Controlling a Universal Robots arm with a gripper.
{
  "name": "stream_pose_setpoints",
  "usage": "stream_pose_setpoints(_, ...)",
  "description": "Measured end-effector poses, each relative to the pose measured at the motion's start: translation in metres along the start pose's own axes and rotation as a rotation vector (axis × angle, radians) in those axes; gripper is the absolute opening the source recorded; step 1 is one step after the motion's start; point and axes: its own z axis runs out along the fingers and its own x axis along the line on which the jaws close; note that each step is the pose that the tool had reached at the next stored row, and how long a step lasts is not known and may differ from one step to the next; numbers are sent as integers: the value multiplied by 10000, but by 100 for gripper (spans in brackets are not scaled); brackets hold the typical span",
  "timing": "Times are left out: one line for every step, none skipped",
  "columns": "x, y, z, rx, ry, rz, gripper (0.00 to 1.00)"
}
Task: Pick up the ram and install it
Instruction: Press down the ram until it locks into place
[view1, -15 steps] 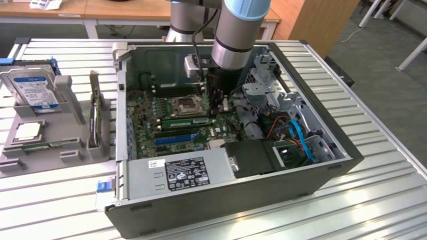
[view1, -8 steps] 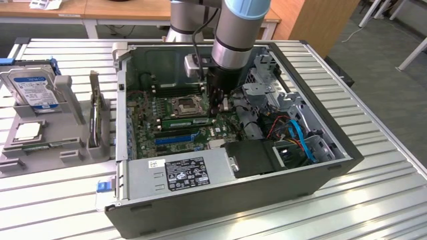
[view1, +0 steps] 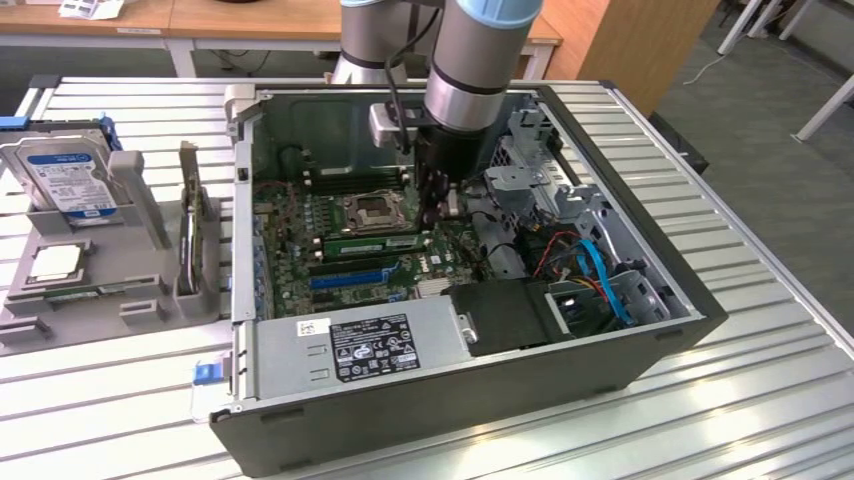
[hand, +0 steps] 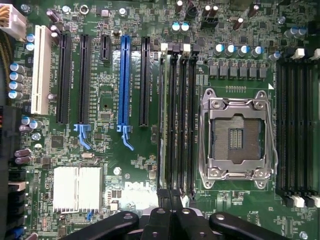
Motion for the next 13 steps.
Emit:
stream_pose_setpoints(0,1,-14,0,1,0,10)
stream_pose_setpoints(-1,1,-28,0,0,0,10)
stream_pose_setpoints(-1,2,-41,0,0,0,10)
stream_pose_setpoints(-2,3,-54,0,0,0,10)
stream_pose_setpoints(-2,3,-67,0,0,0,10)
stream_pose_setpoints(-2,4,-80,0,0,0,10)
stream_pose_setpoints(-3,4,-92,0,0,0,10)
stream_pose_setpoints(-3,5,-97,0,0,-1,10)
stream_pose_setpoints(-3,5,-96,1,-2,0,10)
stream_pose_setpoints(-3,5,-96,1,-2,0,10)
stream_pose_setpoints(-3,4,-97,1,-1,-1,10)
stream_pose_setpoints(-3,4,-97,1,-2,0,10)
stream_pose_setpoints(-3,5,-97,0,-1,-1,10)
